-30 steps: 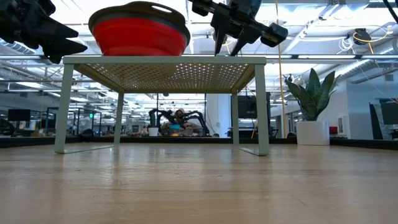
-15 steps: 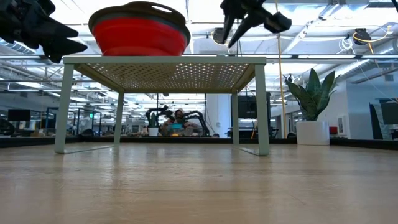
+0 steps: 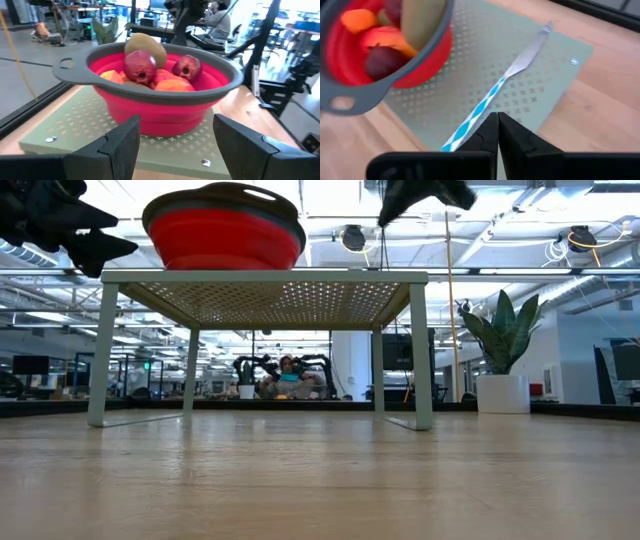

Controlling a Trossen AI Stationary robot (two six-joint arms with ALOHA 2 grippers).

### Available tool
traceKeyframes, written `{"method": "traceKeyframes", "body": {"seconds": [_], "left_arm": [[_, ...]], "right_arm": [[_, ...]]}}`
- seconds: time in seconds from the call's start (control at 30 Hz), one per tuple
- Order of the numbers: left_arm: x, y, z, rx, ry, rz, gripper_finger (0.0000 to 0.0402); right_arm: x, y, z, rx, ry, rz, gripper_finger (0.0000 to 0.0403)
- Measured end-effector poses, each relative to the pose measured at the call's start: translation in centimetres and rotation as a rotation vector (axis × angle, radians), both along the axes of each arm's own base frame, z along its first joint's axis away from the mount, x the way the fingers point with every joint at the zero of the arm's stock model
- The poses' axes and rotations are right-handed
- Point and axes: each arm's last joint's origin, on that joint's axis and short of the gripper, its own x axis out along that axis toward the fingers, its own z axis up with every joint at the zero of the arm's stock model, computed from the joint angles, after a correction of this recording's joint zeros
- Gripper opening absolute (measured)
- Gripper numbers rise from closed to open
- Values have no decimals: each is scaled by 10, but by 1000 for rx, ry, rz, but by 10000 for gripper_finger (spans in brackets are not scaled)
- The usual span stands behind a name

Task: Pick & Place Fruit
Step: Return to Home Position

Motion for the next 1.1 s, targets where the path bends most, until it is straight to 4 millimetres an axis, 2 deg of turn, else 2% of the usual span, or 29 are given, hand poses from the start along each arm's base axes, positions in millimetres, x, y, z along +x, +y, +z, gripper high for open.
{"method": "traceKeyframes", "body": {"seconds": [0.17, 0.3, 0.5, 0.83, 1.1], "left_arm": [[0, 0, 0, -2, -3, 0, 251], [0, 1, 1, 8, -5, 49, 251], [0, 2, 1, -6, -6, 65, 251], [0, 2, 1, -11, -6, 66, 251], [0, 2, 0, -31, -7, 77, 251]], "right_arm": [[-22, 3, -8, -44, -106, 47, 1], [-39, 7, -18, -88, -258, 141, 1], [-77, 5, -37, -194, -434, 261, 1], [-142, -7, -80, -217, -503, 369, 1], [-176, -14, -84, -393, -567, 527, 2]]}}
